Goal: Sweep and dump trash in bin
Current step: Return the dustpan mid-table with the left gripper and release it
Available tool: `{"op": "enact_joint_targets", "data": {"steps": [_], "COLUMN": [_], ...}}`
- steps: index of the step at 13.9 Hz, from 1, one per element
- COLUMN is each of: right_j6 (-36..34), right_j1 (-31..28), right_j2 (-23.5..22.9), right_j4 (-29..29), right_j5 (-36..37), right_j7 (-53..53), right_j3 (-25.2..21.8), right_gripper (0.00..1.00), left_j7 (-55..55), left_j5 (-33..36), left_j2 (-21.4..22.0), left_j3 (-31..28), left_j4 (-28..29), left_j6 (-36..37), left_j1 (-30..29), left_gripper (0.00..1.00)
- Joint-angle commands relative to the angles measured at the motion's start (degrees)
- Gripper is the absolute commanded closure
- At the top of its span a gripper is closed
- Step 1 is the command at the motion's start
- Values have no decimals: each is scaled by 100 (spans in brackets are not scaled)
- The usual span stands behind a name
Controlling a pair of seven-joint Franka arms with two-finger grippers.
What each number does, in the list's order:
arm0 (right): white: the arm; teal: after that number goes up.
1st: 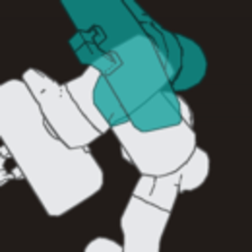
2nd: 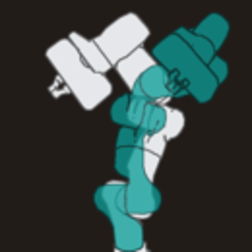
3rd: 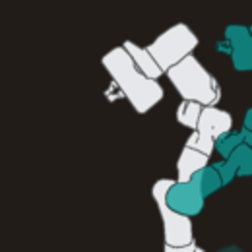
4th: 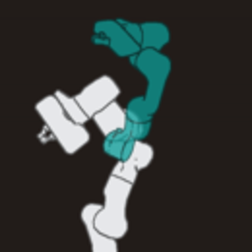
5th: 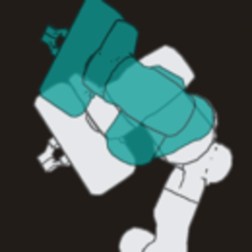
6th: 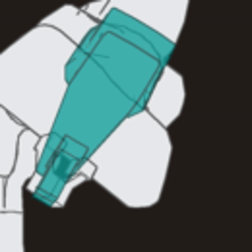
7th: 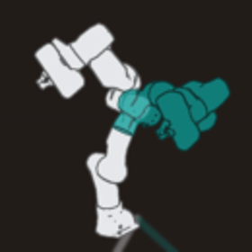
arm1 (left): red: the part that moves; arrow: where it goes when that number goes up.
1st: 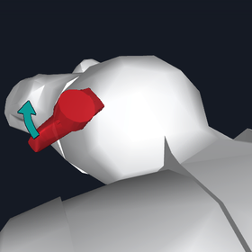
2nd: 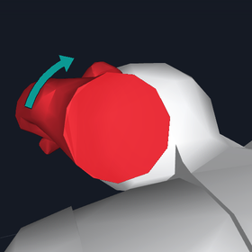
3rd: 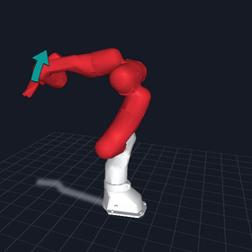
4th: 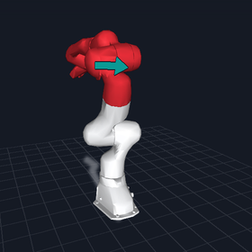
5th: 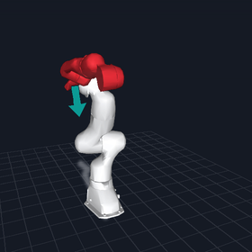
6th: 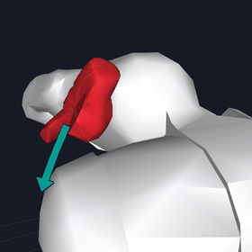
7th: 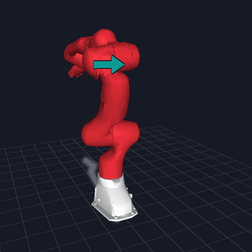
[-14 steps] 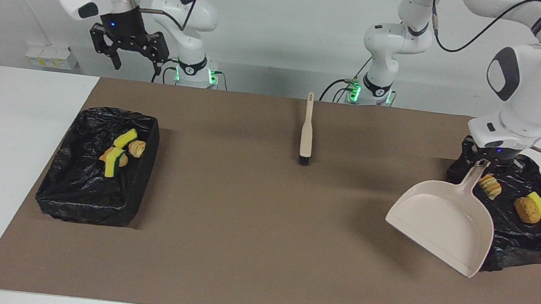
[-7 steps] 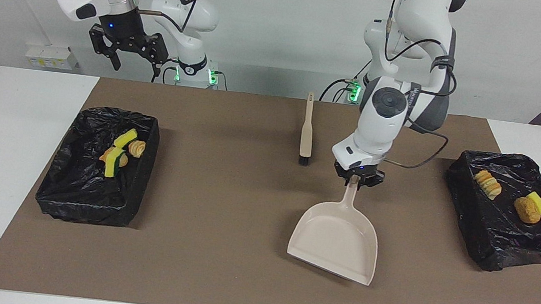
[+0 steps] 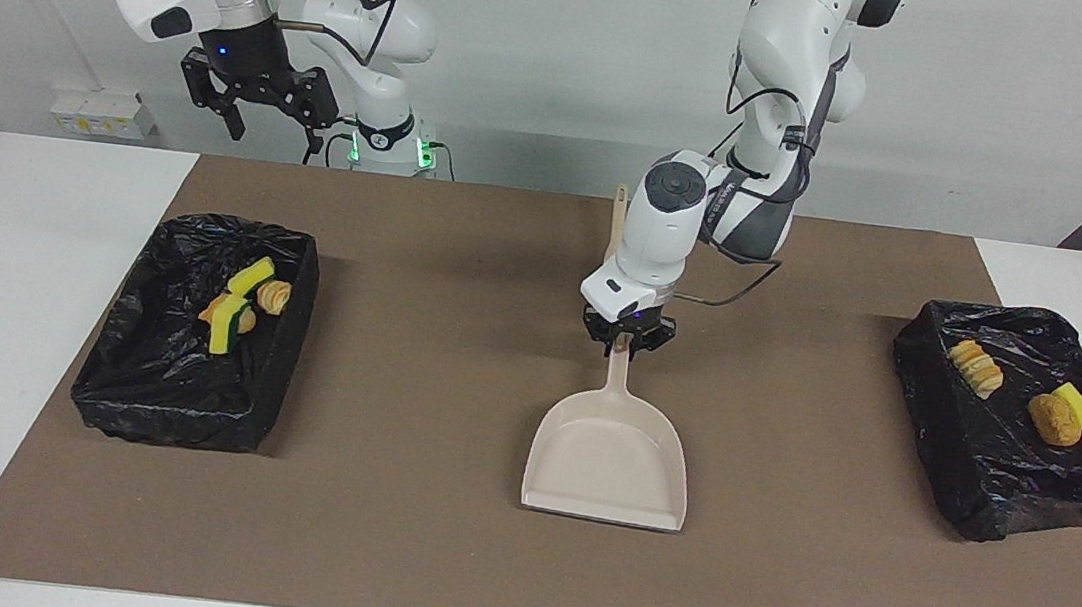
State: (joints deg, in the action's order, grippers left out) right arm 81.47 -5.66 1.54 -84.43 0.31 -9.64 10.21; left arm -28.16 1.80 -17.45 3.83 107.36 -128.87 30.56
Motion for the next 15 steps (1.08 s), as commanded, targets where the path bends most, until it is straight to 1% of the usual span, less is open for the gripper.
{"op": "enact_joint_targets", "data": {"steps": [1, 2, 3, 5, 8, 10, 11, 12, 15], "right_j6": [-87, -87, -79, -70, -52, -43, -43, -43, -43], "right_j1": [-102, -102, -102, -102, -102, -102, -102, -102, -102], "right_j2": [-31, -31, -31, -31, -31, -40, -31, -31, -39], "right_j4": [93, 93, 93, 93, 93, 93, 93, 102, 102], "right_j5": [-154, -154, -162, -163, -171, -171, -171, -171, -171], "right_j7": [-99, -99, -99, -99, -108, -108, -134, -143, -152], "right_j3": [60, 60, 60, 60, 60, 60, 60, 69, 69], "right_gripper": [0, 0, 0, 0, 0, 0, 0, 0, 0], "left_j7": [-50, -58, -76, 72, 984, 1337, 1687, 2013, 2646], "left_j5": [-119, -119, -119, -110, -119, -110, -119, -128, -145], "left_j2": [242, 373, 400, 383, 418, 427, 453, 654, 1208], "left_j3": [-172, -190, -190, -190, -190, -199, -190, -199, -208], "left_j4": [120, 67, -56, -477, -724, -1031, -1119, -1120, -1111], "left_j6": [-96, 18, 289, 869, 1117, 1555, 1775, 1951, 2635], "left_j1": [-14, -162, -364, -777, -1594, -1964, -2192, -2377, -2598], "left_gripper": [0, 0, 0, 0, 0, 0, 0, 0, 0]}}
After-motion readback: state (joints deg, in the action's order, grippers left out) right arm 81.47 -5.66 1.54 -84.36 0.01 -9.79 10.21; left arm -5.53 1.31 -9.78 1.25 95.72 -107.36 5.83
